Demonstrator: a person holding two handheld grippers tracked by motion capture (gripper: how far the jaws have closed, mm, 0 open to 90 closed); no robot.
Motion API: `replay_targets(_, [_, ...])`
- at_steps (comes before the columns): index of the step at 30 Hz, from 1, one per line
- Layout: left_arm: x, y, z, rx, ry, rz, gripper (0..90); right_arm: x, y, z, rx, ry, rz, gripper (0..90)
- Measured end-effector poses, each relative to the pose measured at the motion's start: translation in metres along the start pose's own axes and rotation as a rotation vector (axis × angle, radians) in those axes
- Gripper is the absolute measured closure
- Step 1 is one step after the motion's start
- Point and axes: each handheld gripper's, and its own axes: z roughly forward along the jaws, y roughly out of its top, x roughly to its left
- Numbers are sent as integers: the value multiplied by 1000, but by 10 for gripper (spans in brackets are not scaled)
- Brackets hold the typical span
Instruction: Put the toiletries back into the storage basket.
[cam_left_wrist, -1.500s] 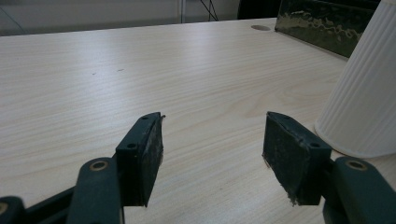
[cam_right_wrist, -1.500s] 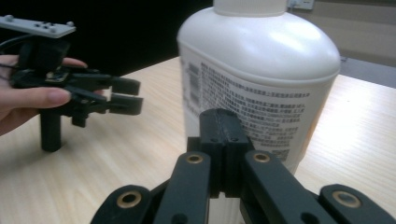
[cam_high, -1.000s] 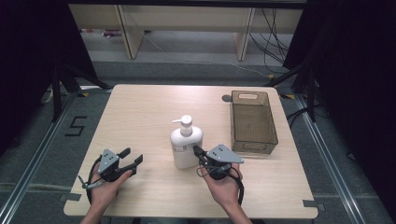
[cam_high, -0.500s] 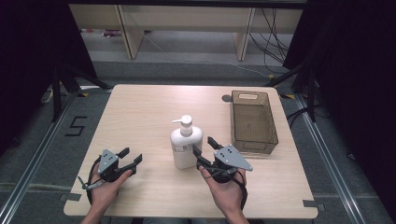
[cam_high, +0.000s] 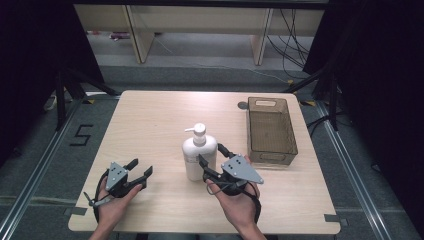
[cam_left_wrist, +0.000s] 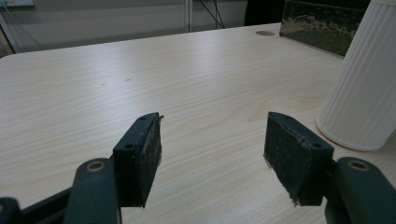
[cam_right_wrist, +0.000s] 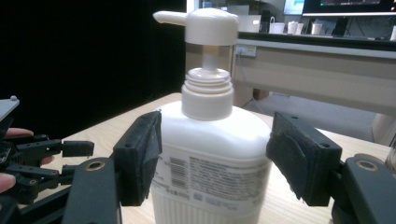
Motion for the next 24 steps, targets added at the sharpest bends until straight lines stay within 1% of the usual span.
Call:
replay_targets(2, [0,0,-1,3,2,2,359,1,0,1,4,3,-5,353])
replay_targets(3, [0,0,0,0,1,1,359,2,1,2,-7,-8,-7,353])
replay_targets(4, [0,0,0,-4,-2,0,358,3,1,4,-16,-6,-7,355])
replay_targets(5, [0,0,0,-4,-1,0,358,5,1,5,-14,-19,-1,358])
replay_targets(6, [-1,0,0,-2,-1,2,358,5,2,7,-21,-18,-3,361])
replay_targets(7, [-1,0,0,0,-1,5,357,6,3,7,-7,-35,-2,364])
replay_targets(8, [-1,0,0,3,-2,2,358,6,3,9,-17,-39,-21,365])
replay_targets(9, [-1,0,0,11,0,6,357,7,5,9,-16,-42,-17,372])
replay_targets(10, [-2,0,0,17,-2,7,357,10,8,10,-25,-56,-7,378])
replay_targets(11, [-2,0,1,20,-2,10,357,8,10,9,-23,-70,-35,380])
replay_targets(12, [-2,1,1,21,-2,7,357,10,12,10,-20,-70,1,384])
replay_targets(14, [-1,1,2,21,-4,6,357,10,13,12,-20,-77,4,386])
replay_targets(15, [-1,1,2,17,-8,4,357,8,15,13,-25,-103,-36,386])
replay_targets(16, [-1,1,2,13,-13,7,357,11,19,16,-17,-116,-8,390])
replay_targets(18, [-2,1,3,13,-16,5,357,13,21,18,-27,-119,-2,391])
replay_targets(19, [-2,1,3,13,-18,6,357,14,23,19,-24,-121,-5,394])
replay_targets(20, [-2,1,3,15,-18,11,357,16,26,21,-19,-133,-12,397])
replay_targets(21, [-2,1,2,19,-16,13,357,18,27,24,-21,-131,-2,400])
replay_targets(22, [-2,1,2,19,-17,15,357,17,29,26,-20,-140,-25,403])
replay_targets(23, [-2,1,2,24,-14,12,357,20,31,29,-8,-133,-5,407])
replay_targets(24, [-2,1,1,24,-14,6,357,21,33,32,-20,-142,-26,413])
